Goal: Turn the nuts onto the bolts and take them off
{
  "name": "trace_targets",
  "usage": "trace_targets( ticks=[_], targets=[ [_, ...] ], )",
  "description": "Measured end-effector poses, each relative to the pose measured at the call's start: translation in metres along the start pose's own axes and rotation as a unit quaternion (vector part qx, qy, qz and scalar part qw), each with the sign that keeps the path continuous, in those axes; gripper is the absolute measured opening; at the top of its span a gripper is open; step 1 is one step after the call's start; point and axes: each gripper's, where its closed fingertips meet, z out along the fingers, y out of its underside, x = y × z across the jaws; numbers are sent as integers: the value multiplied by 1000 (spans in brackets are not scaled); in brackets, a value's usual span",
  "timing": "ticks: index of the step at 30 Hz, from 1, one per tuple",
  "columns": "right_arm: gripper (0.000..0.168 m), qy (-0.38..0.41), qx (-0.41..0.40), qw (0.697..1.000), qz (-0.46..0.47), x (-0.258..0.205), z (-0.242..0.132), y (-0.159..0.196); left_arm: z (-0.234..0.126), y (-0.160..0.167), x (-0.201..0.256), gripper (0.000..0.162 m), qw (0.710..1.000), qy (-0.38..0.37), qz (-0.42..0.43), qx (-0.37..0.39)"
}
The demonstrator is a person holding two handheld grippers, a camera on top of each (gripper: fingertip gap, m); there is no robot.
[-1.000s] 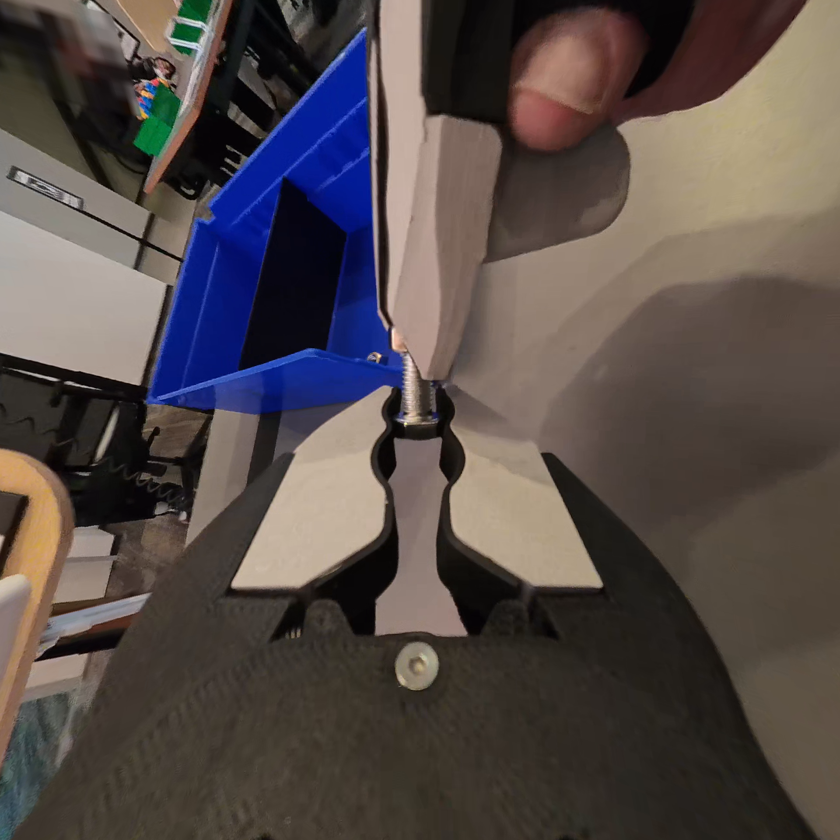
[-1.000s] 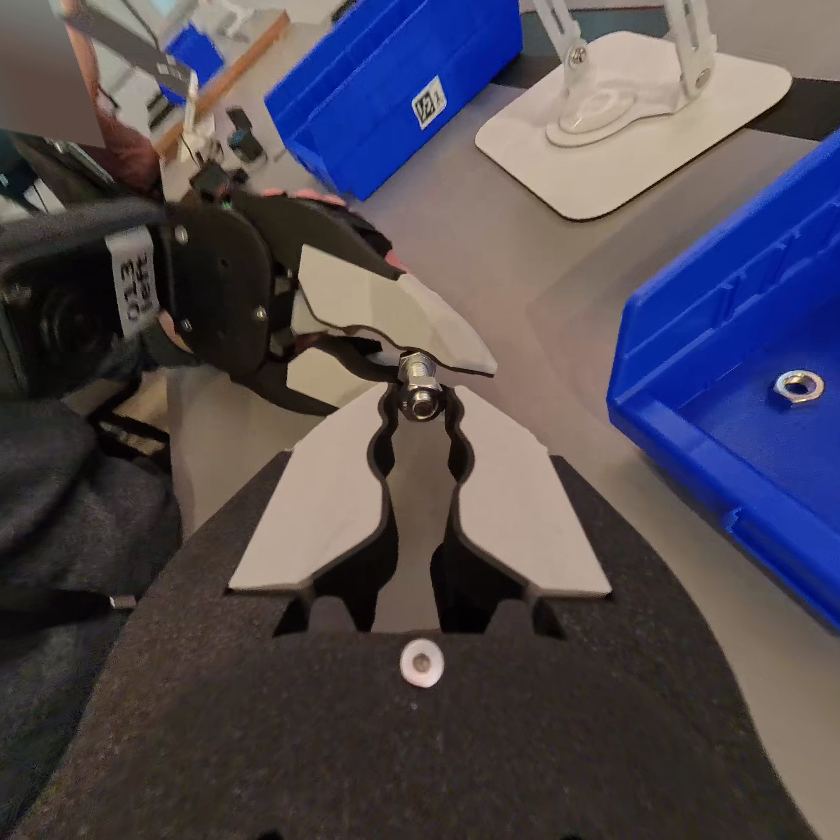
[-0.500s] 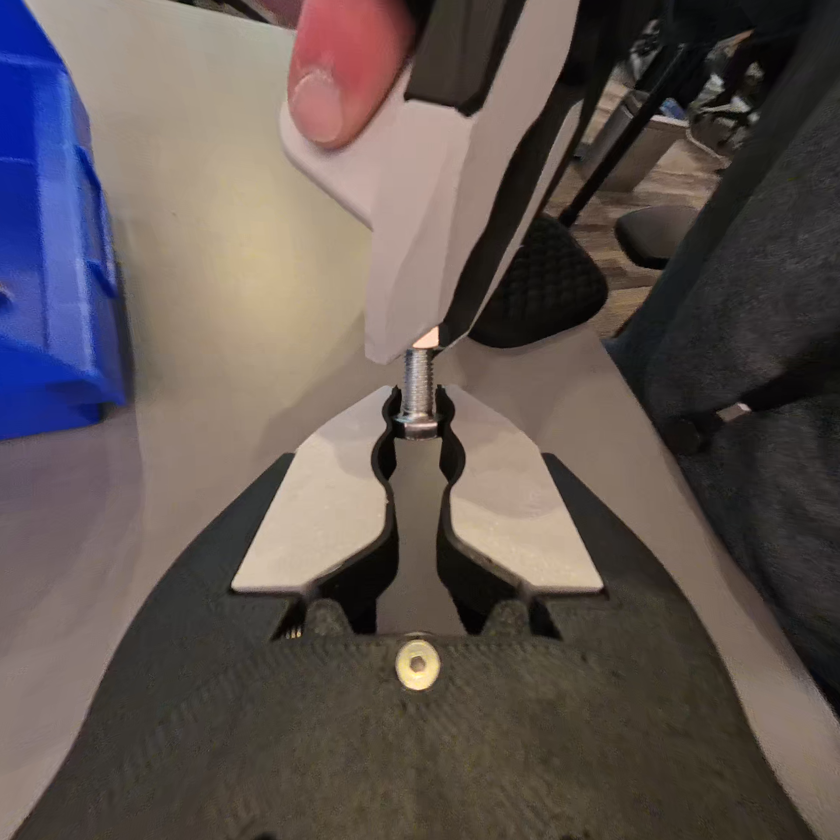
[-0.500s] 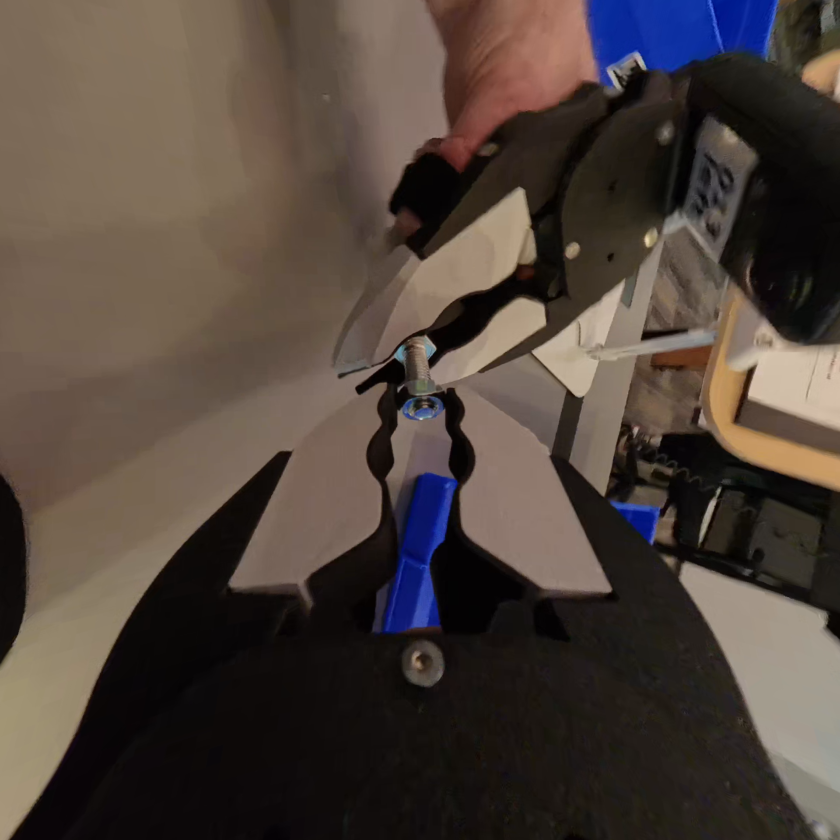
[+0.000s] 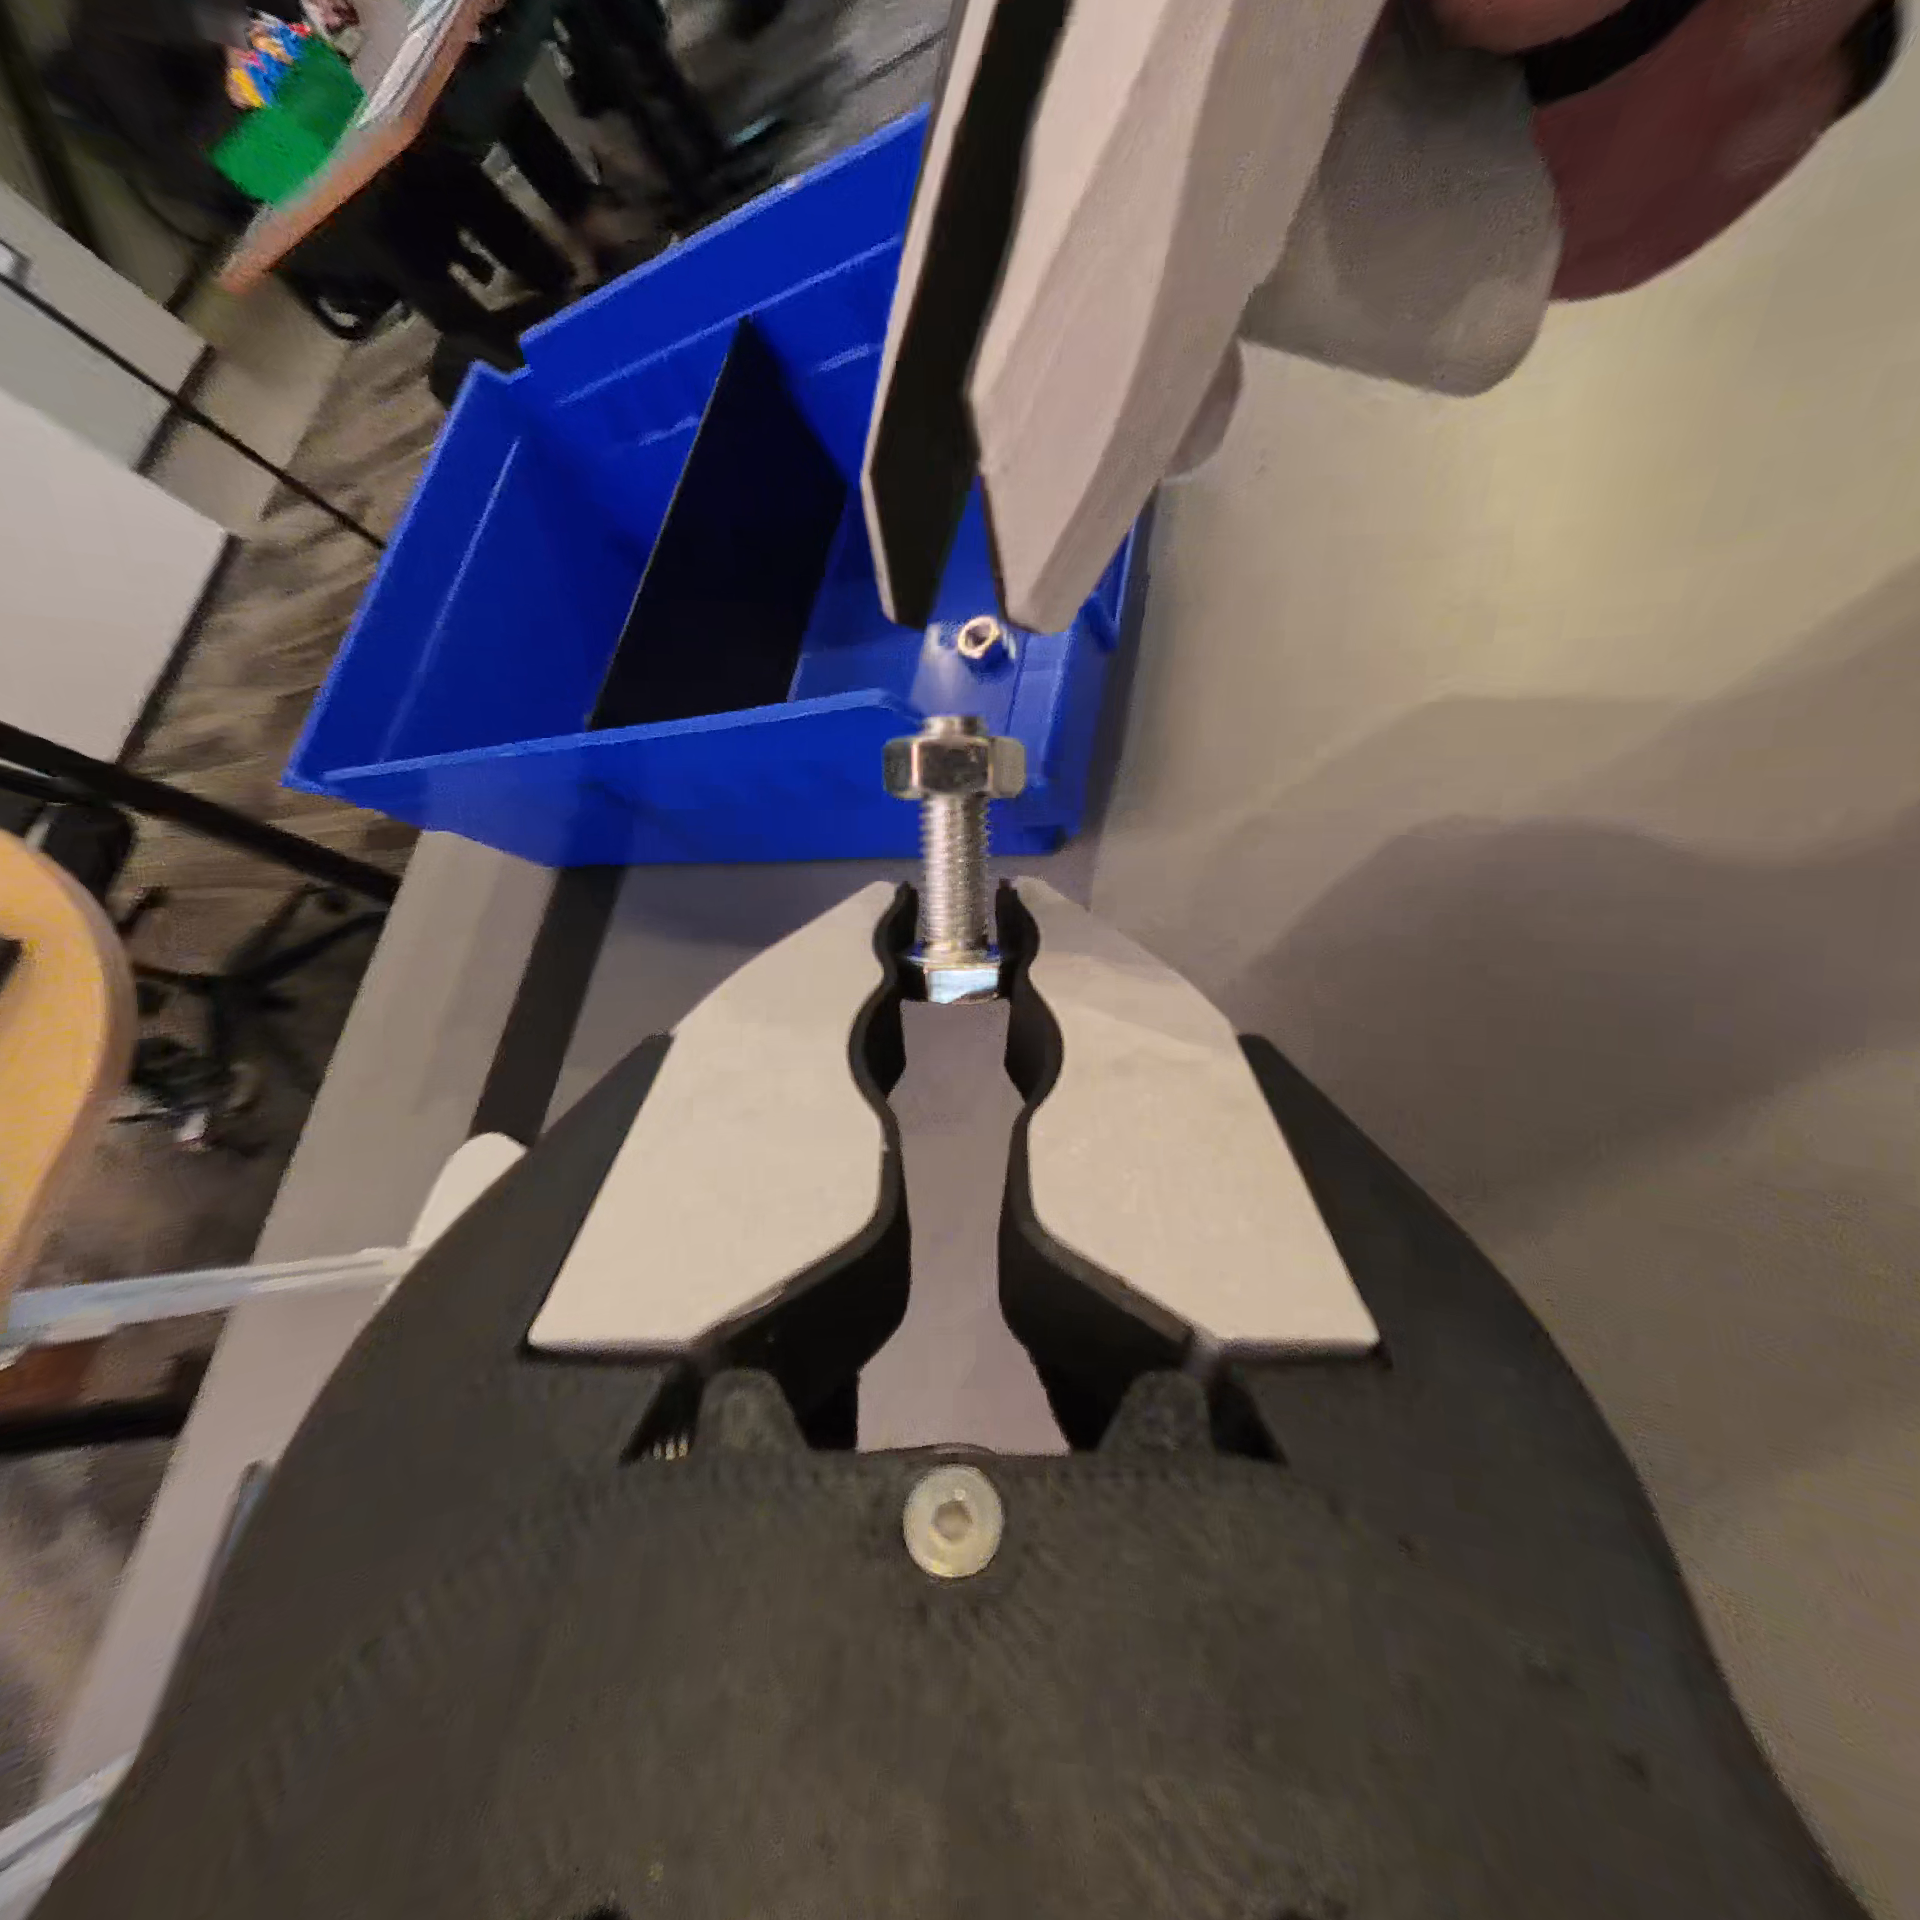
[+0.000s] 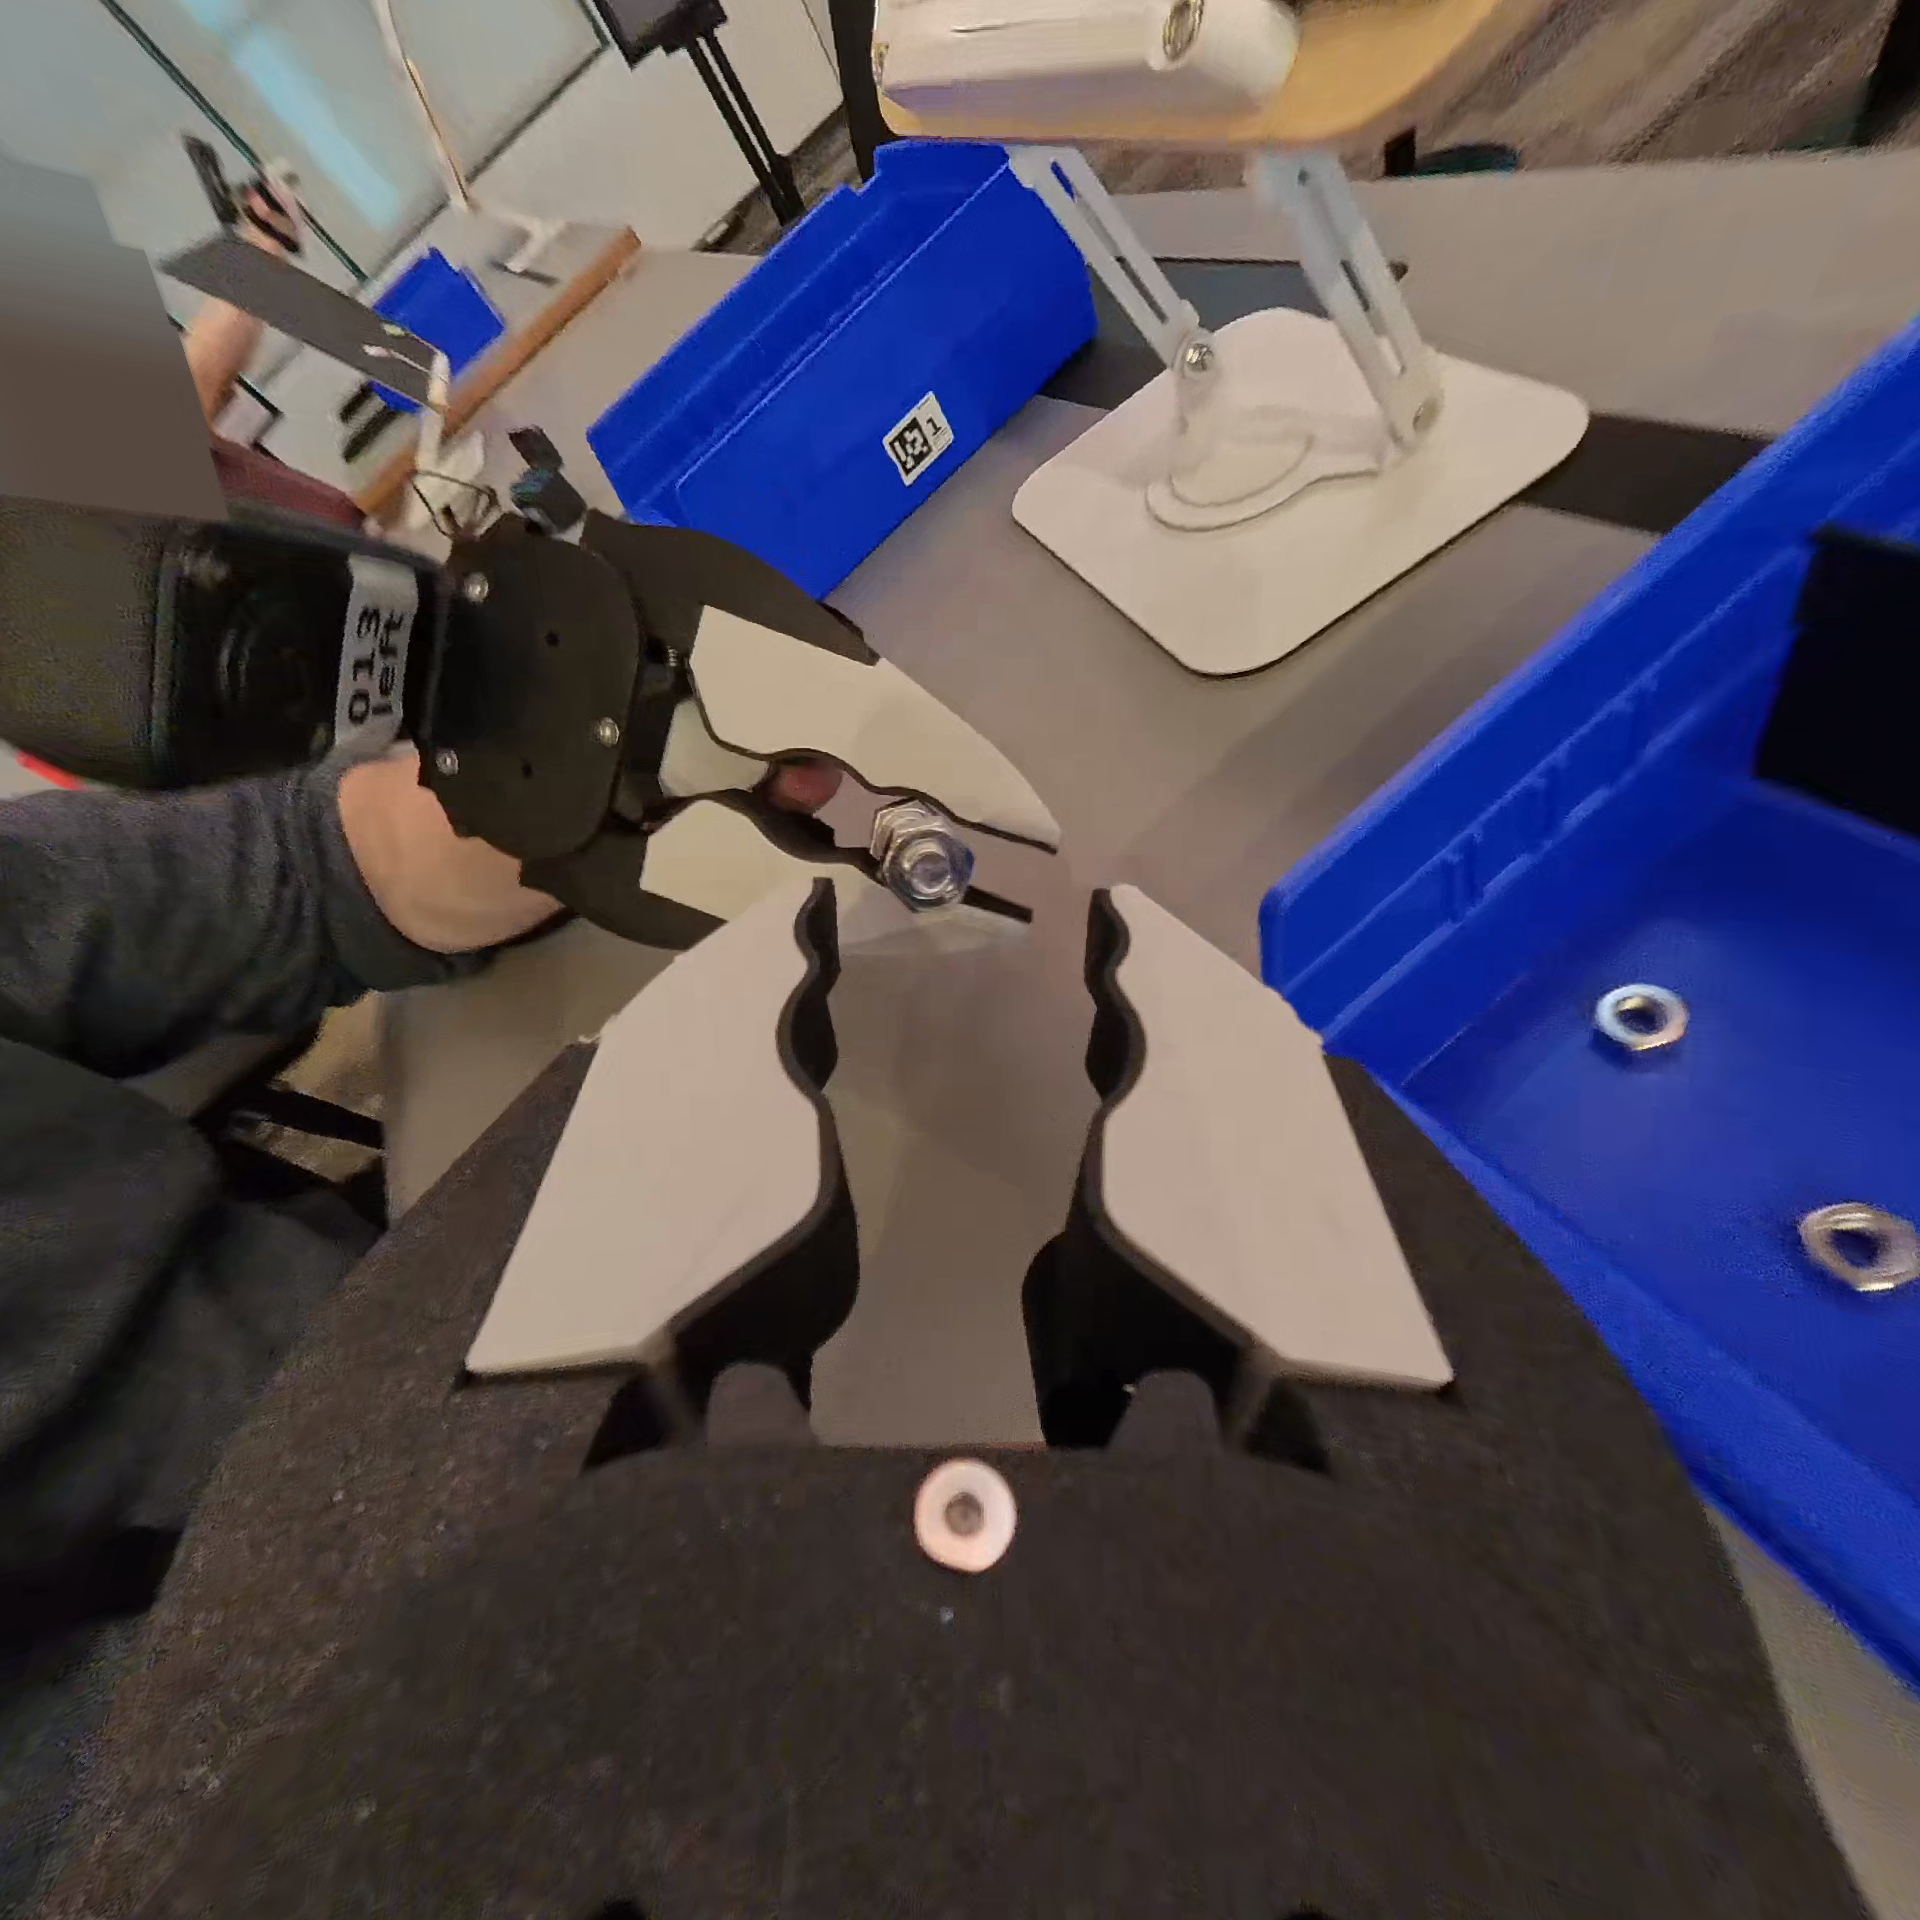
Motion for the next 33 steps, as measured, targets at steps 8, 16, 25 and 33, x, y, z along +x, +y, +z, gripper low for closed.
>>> trace_targets(
  ticks=[8, 16, 25, 33],
  targets=[
    [37, -13, -10, 1000, 22, -9, 17, 15, 6, 1, 3, 15, 997, -52, 45, -27],
    [18, 1, -37, 996, -77, -9, 18, 16, 4, -1, 8, 15, 998, -25, 49, -23],
    [18, 16, -125, 802, -584, -51, 12, 32, -45, -19, 75, 15, 894, 420, -133, 89],
    [37, 61, -163, 763, -623, -45, 15, 35, -39, -9, 81, 15, 882, 441, -138, 90]
  ],
)
